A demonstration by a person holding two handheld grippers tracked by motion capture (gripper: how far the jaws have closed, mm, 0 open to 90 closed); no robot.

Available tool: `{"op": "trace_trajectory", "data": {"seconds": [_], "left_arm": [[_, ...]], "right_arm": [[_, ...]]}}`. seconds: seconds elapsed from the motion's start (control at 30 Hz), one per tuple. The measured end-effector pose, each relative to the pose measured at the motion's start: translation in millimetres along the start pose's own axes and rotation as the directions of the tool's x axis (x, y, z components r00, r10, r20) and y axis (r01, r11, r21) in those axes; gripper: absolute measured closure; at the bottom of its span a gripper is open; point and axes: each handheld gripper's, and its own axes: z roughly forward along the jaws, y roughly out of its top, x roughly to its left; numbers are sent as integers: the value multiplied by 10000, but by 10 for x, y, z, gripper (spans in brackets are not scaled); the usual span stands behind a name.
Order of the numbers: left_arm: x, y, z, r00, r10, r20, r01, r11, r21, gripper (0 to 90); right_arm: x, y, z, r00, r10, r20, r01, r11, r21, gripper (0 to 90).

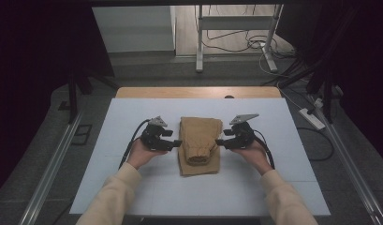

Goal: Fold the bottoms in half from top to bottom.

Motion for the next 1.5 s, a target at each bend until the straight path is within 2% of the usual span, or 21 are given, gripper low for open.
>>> {"op": "trace_trajectory", "data": {"seconds": [0.07, 0.37, 0.6, 0.77, 1.0, 1.17, 1.5], "left_arm": [[-27, -55, -17, 10000, 52, -30, -52, 10000, 53, 334], [-135, -345, -155, 9998, -222, 13, 222, 9996, -154, 333], [-233, -560, -224, 9997, -187, -185, 189, 9998, 93, 332], [-278, -641, -279, 9994, -280, -195, 282, 9996, 75, 332], [-317, -777, -352, 9991, -313, -282, 318, 9993, 193, 333], [-302, -848, -433, 9981, -531, -307, 533, 9986, 63, 332], [-273, -913, -471, 9971, -639, -409, 644, 9979, 108, 332]], "right_arm": [[33, -31, -39, 10000, -42, -24, 42, 10000, -17, 370], [182, -226, -234, 9998, -87, -202, 85, 9999, -120, 370], [224, -412, -383, 9997, 49, -242, -53, 9998, -167, 370], [277, -524, -492, 9998, -9, -218, 4, 9998, -194, 369], [317, -733, -660, 9996, 259, -139, -261, 9995, -174, 369], [320, -873, -780, 9993, 382, 49, -381, 9990, -252, 369], [272, -933, -818, 9989, 405, 217, -401, 9991, -157, 369]]}}
